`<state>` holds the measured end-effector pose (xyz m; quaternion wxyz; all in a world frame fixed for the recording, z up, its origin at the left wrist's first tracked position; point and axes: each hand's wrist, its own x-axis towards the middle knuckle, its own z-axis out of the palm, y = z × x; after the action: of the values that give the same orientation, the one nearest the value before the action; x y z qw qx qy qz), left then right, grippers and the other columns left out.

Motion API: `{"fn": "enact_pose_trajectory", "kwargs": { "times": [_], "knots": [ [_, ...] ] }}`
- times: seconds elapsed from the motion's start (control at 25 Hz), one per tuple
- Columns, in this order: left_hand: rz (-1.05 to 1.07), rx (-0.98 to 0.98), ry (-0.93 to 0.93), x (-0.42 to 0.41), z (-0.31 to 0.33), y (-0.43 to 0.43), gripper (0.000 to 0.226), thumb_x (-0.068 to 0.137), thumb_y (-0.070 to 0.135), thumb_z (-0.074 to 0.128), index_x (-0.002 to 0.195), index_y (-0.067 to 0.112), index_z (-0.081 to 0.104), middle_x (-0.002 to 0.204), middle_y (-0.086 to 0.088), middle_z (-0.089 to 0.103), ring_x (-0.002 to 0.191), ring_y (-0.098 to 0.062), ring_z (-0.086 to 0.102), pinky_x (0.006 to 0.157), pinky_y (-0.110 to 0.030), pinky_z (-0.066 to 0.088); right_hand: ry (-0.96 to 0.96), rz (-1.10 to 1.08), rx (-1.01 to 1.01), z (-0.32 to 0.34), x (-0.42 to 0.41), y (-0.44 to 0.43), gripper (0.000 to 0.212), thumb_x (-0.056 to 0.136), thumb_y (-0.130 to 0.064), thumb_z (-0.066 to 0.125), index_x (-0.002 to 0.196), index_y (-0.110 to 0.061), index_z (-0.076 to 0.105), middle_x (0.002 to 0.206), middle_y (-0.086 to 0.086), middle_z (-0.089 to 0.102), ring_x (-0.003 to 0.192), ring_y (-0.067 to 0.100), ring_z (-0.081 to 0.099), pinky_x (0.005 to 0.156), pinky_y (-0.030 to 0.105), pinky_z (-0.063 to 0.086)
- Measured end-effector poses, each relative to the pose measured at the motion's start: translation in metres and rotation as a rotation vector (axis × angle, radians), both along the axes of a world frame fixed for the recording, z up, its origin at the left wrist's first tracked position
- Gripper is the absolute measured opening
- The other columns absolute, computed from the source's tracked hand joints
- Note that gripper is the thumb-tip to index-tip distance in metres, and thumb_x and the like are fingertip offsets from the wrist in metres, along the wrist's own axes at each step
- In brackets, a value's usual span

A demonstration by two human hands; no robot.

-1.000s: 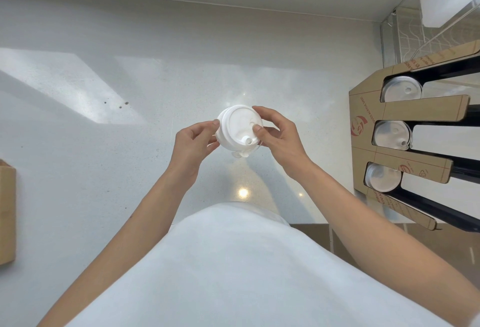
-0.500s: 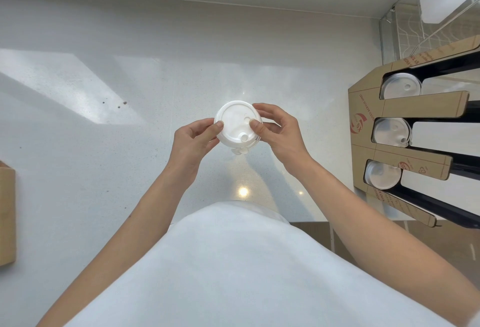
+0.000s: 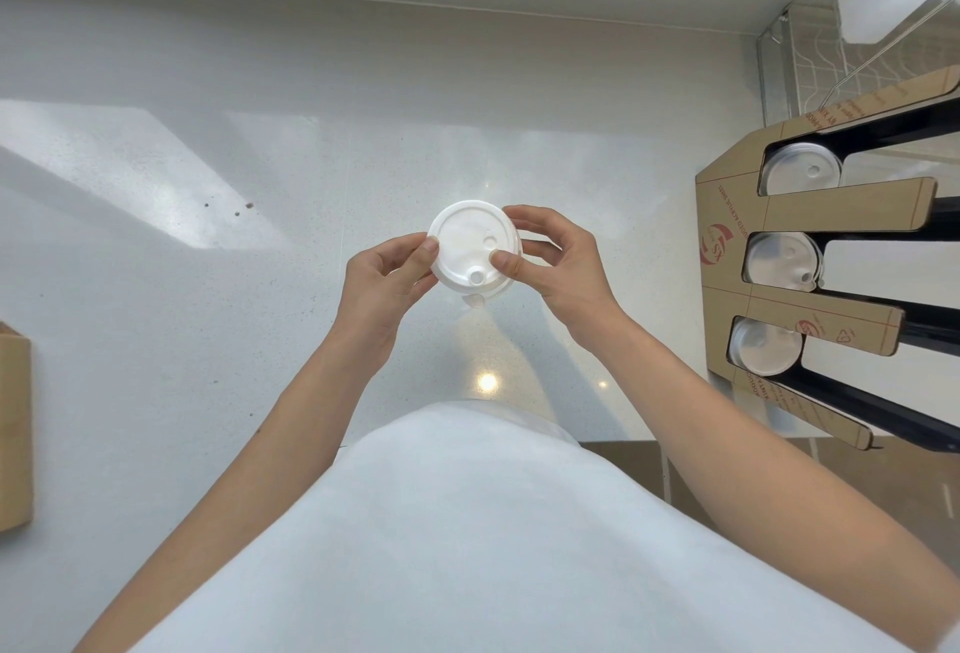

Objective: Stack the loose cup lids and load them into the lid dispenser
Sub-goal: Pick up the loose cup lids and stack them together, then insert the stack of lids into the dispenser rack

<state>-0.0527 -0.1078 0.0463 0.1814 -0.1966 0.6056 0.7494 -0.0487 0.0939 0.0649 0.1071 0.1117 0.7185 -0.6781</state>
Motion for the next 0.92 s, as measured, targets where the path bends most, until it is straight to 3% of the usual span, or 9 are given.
{"fn": "enact_pose_trajectory", "kwargs": {
  "times": [0.36,0.56,0.64,0.92],
  "knots": [
    [0.021,-0.071,0.017,0.001,0.002,0.001,0.031,0.096,0.020,0.067,0.119,-0.001,0.070,0.123,-0.027,0.069,0.119,-0.033,0.068,0.096,-0.029,0.058,0.041,0.007,0.048,0.001,0.004,-0.004,0.045,0.078,-0.014,0.083,0.119,-0.024,0.066,0.116,-0.012,0.067,0.108,0.016,0.068,0.097,0.037,0.056],
    [0.077,-0.155,0.079,0.002,0.006,0.005,0.024,0.094,0.029,0.070,0.114,0.017,0.072,0.116,-0.019,0.070,0.107,-0.030,0.073,0.094,-0.035,0.060,0.049,0.041,-0.002,-0.001,0.009,-0.003,0.054,0.082,-0.008,0.079,0.132,-0.015,0.060,0.133,-0.004,0.061,0.123,0.017,0.060,0.096,0.040,0.057],
    [0.075,-0.191,0.109,0.002,0.009,0.008,0.026,0.095,0.029,0.068,0.116,0.016,0.073,0.116,-0.015,0.069,0.104,-0.028,0.074,0.092,-0.035,0.061,0.061,0.032,0.009,-0.001,0.012,-0.003,0.055,0.082,-0.010,0.079,0.133,-0.019,0.059,0.138,0.000,0.055,0.127,0.018,0.057,0.097,0.041,0.056],
    [0.005,-0.243,0.130,0.004,0.023,0.023,0.031,0.094,0.032,0.064,0.123,0.021,0.073,0.114,0.003,0.075,0.097,-0.012,0.075,0.100,-0.043,0.057,0.130,-0.113,0.090,0.011,0.025,-0.002,0.048,0.084,-0.011,0.077,0.129,-0.015,0.061,0.133,0.005,0.061,0.123,0.014,0.060,0.102,0.042,0.053]
  ]
}}
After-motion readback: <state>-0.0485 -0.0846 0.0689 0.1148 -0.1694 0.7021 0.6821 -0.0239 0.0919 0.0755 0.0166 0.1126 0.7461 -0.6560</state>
